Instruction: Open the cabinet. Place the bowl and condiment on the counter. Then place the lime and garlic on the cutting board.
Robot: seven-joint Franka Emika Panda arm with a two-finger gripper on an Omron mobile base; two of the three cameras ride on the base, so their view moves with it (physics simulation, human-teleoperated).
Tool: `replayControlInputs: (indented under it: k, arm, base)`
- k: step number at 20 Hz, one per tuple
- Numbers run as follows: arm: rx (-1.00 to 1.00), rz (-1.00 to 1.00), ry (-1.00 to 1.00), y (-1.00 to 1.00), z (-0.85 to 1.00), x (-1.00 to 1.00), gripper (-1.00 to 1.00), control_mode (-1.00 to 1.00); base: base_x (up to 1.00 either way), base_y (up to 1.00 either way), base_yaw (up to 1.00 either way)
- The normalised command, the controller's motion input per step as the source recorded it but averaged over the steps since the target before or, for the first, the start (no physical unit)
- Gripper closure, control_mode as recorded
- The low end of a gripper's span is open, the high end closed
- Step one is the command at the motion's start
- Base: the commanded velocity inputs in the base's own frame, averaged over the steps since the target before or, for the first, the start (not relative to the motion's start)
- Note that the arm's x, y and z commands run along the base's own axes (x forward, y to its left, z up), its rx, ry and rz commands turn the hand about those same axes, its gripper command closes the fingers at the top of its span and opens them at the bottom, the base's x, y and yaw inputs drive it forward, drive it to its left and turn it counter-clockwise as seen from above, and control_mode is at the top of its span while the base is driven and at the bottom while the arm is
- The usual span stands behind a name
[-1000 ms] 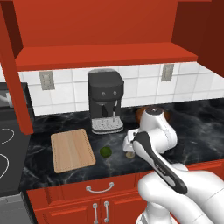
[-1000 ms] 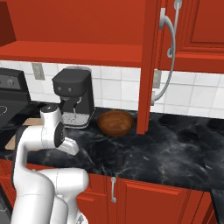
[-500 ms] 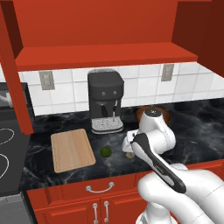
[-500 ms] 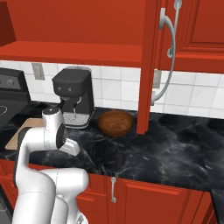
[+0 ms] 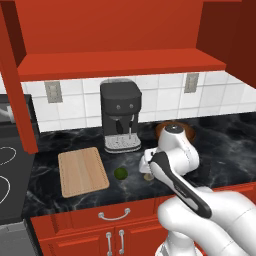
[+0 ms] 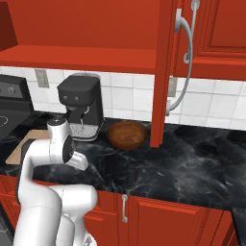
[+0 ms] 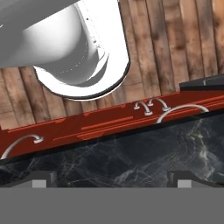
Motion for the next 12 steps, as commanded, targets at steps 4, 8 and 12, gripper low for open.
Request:
replayControlInputs:
  k: [4, 8, 12]
  arm:
    - [0.00, 0.00, 0.00, 0.00, -0.07, 0.11, -1.00, -1.00]
    - [0.00, 0.00, 0.00, 0.00, -0.07, 0.07, -1.00, -1.00]
    - [0.00, 0.00, 0.00, 0.00, -0.06, 0.09, -1.00, -1.00]
  base:
    - [0.00, 0.00, 0.00]
    - [0.00, 0.00, 0.00]
    - [0.00, 0.00, 0.00]
